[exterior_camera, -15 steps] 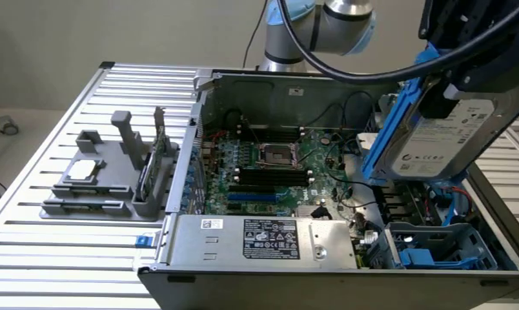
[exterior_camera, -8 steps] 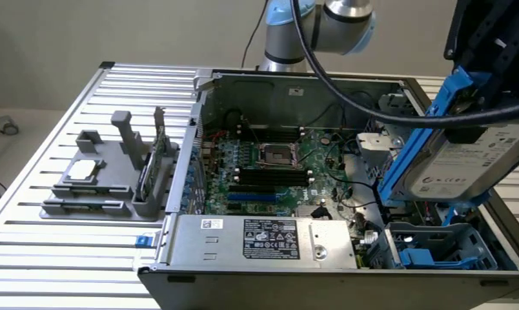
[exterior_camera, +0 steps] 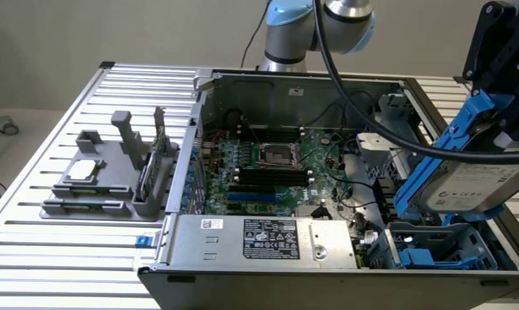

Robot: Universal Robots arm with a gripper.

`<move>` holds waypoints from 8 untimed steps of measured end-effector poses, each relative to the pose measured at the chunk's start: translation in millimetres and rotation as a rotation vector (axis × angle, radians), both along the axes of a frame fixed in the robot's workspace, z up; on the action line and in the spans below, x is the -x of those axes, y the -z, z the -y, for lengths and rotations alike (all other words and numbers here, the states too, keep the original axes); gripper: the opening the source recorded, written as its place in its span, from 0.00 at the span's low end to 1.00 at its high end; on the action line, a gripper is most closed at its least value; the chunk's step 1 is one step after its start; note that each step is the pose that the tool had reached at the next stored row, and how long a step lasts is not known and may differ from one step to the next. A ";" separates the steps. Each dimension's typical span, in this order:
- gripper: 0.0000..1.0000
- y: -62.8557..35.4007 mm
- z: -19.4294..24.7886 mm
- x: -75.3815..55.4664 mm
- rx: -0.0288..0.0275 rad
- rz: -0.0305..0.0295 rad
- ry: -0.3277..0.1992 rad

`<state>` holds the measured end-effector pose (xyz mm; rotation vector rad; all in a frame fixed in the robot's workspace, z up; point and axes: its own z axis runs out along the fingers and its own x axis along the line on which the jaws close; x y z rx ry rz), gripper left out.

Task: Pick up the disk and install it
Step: 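Pick up the disk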

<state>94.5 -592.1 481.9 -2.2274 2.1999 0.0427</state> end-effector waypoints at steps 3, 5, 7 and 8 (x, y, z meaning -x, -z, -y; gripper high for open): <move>0.33 5.4 0.5 -7.7 0.0001 0.0000 0.000; 0.33 9.1 2.2 -10.2 0.0000 0.0000 0.000; 0.33 12.8 4.8 -11.1 -0.0001 -0.0001 0.000; 0.33 14.6 5.9 -11.2 -0.0002 -0.0001 0.000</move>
